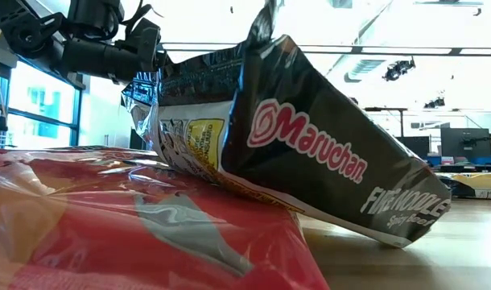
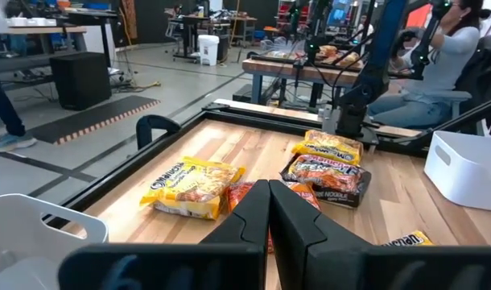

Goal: Sort Maruchan noodles
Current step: Put the top middle orange noodle pack into the white bin

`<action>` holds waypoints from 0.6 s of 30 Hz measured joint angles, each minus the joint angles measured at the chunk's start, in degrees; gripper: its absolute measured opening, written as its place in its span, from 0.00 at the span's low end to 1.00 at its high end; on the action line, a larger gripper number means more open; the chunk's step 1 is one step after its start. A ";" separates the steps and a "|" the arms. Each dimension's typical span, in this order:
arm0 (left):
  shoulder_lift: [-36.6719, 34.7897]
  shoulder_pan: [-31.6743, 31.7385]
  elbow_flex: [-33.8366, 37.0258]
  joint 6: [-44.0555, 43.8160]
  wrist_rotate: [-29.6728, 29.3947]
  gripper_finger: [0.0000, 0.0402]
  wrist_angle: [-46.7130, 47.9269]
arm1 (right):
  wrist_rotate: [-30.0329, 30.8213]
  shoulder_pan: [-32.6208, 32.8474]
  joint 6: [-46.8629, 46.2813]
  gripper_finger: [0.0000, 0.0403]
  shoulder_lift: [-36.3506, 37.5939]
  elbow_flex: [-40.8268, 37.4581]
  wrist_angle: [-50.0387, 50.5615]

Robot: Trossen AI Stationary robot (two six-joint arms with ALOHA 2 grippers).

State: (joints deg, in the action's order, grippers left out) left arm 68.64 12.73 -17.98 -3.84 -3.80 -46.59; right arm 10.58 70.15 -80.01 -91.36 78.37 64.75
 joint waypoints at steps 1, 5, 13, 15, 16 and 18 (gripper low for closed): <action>0.00 0.00 0.00 0.00 -0.04 0.00 -0.01 | -1.95 0.00 0.04 0.21 0.18 0.00 0.40; 0.00 -0.02 0.00 0.00 -0.47 0.00 0.03 | -5.60 0.09 1.98 0.21 0.19 -0.64 0.57; 0.00 -0.02 0.00 0.01 -1.83 0.00 0.10 | 0.84 0.01 6.51 0.21 0.17 -2.34 -2.31; 0.00 -0.02 0.00 0.00 -1.83 0.00 0.20 | 1.50 0.02 6.54 0.21 0.17 -2.34 -2.56; 0.00 -0.02 0.00 0.00 -1.85 0.00 0.20 | 1.91 0.02 6.54 0.21 0.17 -2.34 -2.66; 0.00 0.00 0.00 0.00 -1.83 0.00 0.33 | 3.49 0.02 6.51 0.21 0.08 -2.34 -3.08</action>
State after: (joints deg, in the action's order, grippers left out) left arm 68.64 12.73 -17.98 -3.84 -5.63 -46.26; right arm 14.07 70.17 -73.49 -91.29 76.03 61.66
